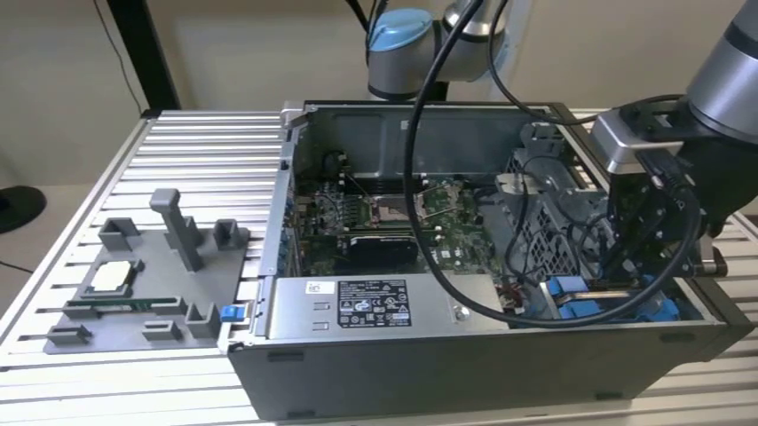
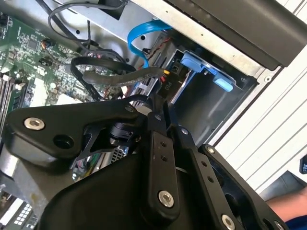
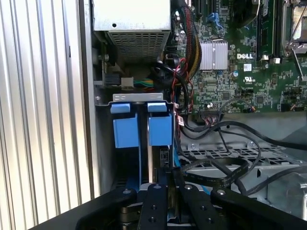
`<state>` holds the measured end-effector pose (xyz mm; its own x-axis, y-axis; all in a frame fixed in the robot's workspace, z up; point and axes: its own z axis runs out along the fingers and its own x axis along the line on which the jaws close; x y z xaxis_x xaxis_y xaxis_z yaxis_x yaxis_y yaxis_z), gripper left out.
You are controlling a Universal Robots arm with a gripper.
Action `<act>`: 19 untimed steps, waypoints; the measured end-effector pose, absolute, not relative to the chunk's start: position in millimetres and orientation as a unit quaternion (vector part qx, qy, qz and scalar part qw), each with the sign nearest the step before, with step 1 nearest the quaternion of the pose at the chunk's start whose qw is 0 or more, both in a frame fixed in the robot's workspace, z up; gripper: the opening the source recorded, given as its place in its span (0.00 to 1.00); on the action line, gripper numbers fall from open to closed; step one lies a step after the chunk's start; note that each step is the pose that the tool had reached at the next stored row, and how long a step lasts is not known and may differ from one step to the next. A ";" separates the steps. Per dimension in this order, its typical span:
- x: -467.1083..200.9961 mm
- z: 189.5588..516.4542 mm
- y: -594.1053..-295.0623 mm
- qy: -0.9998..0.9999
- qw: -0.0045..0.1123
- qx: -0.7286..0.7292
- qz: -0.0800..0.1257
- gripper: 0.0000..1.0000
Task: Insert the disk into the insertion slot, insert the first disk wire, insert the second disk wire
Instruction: 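Insert the second disk wire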
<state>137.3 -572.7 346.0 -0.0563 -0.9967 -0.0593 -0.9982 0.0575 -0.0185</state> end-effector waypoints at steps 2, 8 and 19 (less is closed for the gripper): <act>137.3 345.7 -572.7 0.727 0.028 -0.686 0.014 0.00; 137.4 344.5 -572.7 0.726 0.028 -0.687 0.014 0.00; 137.5 343.8 -572.7 0.724 0.028 -0.690 0.014 0.00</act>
<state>137.5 -572.7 343.8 -0.0473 -0.9971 -0.0594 -0.9986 0.0485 -0.0187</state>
